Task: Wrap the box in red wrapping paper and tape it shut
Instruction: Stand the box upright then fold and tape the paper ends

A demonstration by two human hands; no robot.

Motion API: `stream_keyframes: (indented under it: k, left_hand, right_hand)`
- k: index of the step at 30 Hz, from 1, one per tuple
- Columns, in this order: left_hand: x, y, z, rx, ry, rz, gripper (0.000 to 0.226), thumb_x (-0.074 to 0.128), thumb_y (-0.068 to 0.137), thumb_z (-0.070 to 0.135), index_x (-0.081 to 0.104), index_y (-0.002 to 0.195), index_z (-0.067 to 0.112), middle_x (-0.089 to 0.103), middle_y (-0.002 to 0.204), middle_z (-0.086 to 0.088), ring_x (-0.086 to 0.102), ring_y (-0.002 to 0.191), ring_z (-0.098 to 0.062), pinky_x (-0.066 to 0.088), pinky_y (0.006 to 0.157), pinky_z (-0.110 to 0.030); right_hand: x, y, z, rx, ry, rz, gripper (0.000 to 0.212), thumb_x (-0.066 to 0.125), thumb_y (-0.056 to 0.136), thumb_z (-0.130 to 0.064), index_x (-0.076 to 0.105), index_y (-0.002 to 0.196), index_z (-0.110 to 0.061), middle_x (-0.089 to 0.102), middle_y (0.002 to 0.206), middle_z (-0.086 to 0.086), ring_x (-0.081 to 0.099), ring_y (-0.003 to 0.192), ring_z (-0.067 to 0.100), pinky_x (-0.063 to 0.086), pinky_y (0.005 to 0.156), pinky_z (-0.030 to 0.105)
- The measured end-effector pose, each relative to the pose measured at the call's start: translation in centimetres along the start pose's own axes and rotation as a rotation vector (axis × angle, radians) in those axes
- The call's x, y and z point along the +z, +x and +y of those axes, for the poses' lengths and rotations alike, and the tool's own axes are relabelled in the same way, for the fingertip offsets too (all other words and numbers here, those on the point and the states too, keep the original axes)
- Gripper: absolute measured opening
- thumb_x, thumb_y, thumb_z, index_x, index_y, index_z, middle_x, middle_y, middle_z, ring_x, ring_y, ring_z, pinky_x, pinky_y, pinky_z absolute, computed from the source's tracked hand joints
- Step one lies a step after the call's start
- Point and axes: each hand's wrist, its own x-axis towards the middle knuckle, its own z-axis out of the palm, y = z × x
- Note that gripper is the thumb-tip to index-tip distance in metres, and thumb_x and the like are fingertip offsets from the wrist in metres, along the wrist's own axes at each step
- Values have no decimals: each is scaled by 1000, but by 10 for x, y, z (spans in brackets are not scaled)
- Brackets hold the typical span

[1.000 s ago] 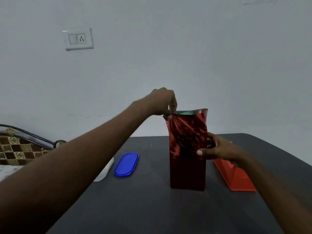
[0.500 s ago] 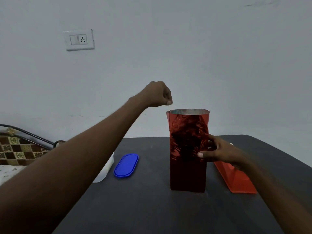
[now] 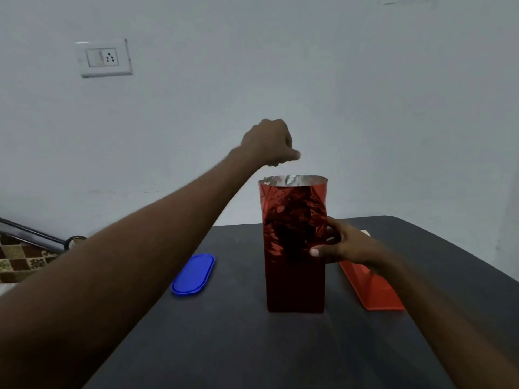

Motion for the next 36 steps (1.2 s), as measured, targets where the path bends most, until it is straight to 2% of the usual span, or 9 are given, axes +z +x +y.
stream_keyframes:
  k: [4, 8, 12, 15, 18, 21, 28, 32, 36]
  left_hand:
    - [18, -1, 38, -73, -10, -312, 59, 65, 75, 71, 66, 69, 13, 69, 68, 0, 66, 62, -15, 57, 68, -28]
    - [36, 7, 52, -29, 83, -197, 32, 82, 69, 42, 72, 73, 12, 70, 67, 1, 70, 70, -18, 53, 62, -27]
    - [25, 8, 56, -88, -168, -136, 18, 77, 75, 28, 77, 73, 9, 72, 61, 1, 73, 63, -16, 60, 64, -28]
    - [14, 5, 59, -151, -220, -198, 45, 72, 81, 50, 71, 75, 5, 73, 66, -1, 69, 60, -17, 61, 73, -31]
    - [16, -3, 66, -166, 83, -472, 68, 66, 73, 73, 59, 93, 8, 66, 93, -6, 66, 89, -24, 55, 89, -40]
    - [27, -7, 66, -67, 239, -435, 60, 79, 71, 58, 66, 107, 11, 67, 103, -6, 65, 96, -26, 55, 89, -41]
    - [32, -6, 61, -16, 81, -399, 29, 79, 78, 36, 61, 73, 13, 60, 74, 0, 60, 73, -19, 46, 59, -26]
    - [37, -5, 53, -32, 12, -445, 23, 74, 82, 32, 59, 73, 16, 63, 81, -1, 65, 87, -23, 50, 73, -31]
    - [31, -7, 52, -39, -27, -495, 20, 69, 88, 29, 59, 77, 15, 63, 82, -1, 60, 72, -16, 45, 59, -26]
  right_hand:
    - [-1, 4, 2, 10, 0, -24, 70, 88, 74, -18, 53, 134, -26, 62, 124, 11, 68, 110, 24, 59, 89, 48]
    - [-2, 5, 4, 19, 6, -24, 70, 90, 71, -19, 54, 132, -27, 63, 124, 11, 69, 109, 25, 59, 89, 49]
    - [-2, 7, 5, 23, -22, -18, 72, 91, 69, -24, 55, 131, -29, 64, 122, 9, 69, 107, 25, 60, 88, 49]
    - [-2, 6, 1, 27, -47, -23, 75, 91, 71, -25, 52, 134, -28, 62, 124, 7, 67, 110, 25, 59, 89, 48]
    - [-5, 4, -7, 44, -68, -34, 75, 89, 73, -27, 50, 136, -25, 64, 124, 6, 67, 110, 22, 58, 93, 45]
    - [-10, 2, -15, 34, -13, -23, 75, 91, 69, -34, 53, 134, -27, 68, 121, 5, 68, 110, 20, 55, 98, 46]
    - [-12, 2, -19, 9, 109, -6, 61, 86, 76, -19, 59, 130, -24, 71, 119, 8, 71, 108, 23, 55, 96, 51]
    - [-11, 1, -20, 1, 119, -8, 58, 84, 77, -16, 60, 129, -24, 72, 118, 9, 71, 106, 24, 56, 95, 49]
    - [-11, 1, -21, 0, 125, -16, 56, 84, 78, -14, 61, 128, -24, 72, 117, 10, 71, 106, 24, 57, 95, 50]
